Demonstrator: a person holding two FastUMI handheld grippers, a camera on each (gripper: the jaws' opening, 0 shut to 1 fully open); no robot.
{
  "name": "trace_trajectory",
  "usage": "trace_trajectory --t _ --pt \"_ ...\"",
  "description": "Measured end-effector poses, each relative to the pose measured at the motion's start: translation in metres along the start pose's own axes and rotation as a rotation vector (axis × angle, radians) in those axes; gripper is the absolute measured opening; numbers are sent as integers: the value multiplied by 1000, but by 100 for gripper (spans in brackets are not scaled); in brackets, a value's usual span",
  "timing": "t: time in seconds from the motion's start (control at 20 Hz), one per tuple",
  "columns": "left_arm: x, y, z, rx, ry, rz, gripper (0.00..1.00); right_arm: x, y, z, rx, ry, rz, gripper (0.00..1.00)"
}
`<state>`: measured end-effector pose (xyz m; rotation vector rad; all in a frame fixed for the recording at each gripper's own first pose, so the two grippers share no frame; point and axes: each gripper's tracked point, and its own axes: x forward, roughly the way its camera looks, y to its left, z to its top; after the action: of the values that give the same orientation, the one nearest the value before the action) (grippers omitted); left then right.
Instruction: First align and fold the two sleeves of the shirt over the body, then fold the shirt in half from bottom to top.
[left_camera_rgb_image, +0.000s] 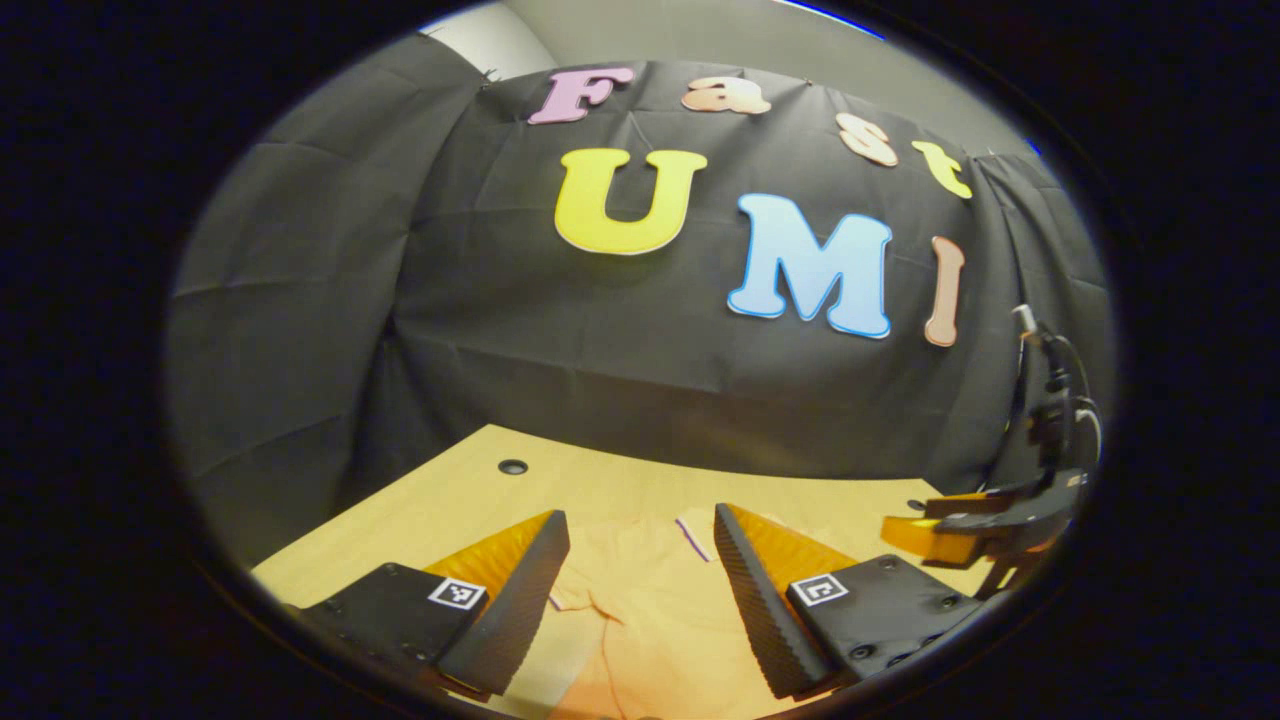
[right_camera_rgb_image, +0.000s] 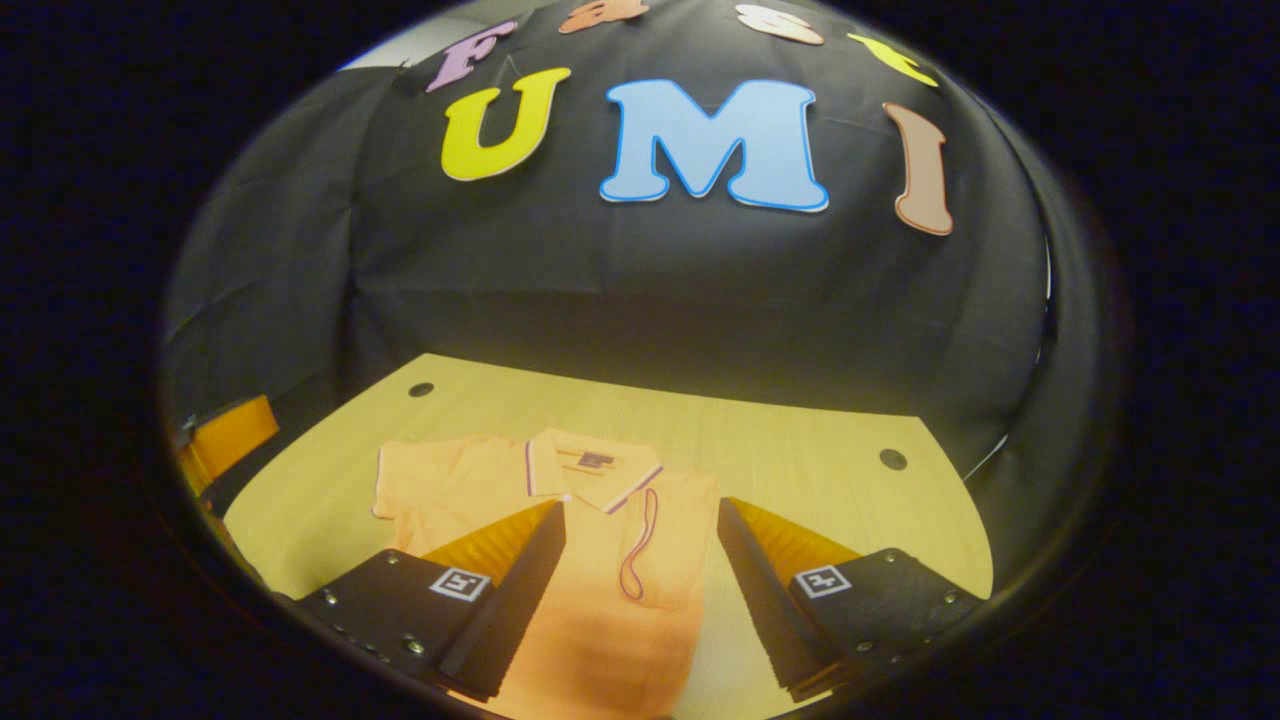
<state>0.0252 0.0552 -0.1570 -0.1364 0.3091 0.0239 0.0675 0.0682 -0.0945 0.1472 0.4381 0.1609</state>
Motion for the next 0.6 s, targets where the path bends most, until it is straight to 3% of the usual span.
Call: trace_trajectory --t 0.6 --pt "113 62 -77 0 146 101 94 -84 11 -26 21 -4 -35 94"
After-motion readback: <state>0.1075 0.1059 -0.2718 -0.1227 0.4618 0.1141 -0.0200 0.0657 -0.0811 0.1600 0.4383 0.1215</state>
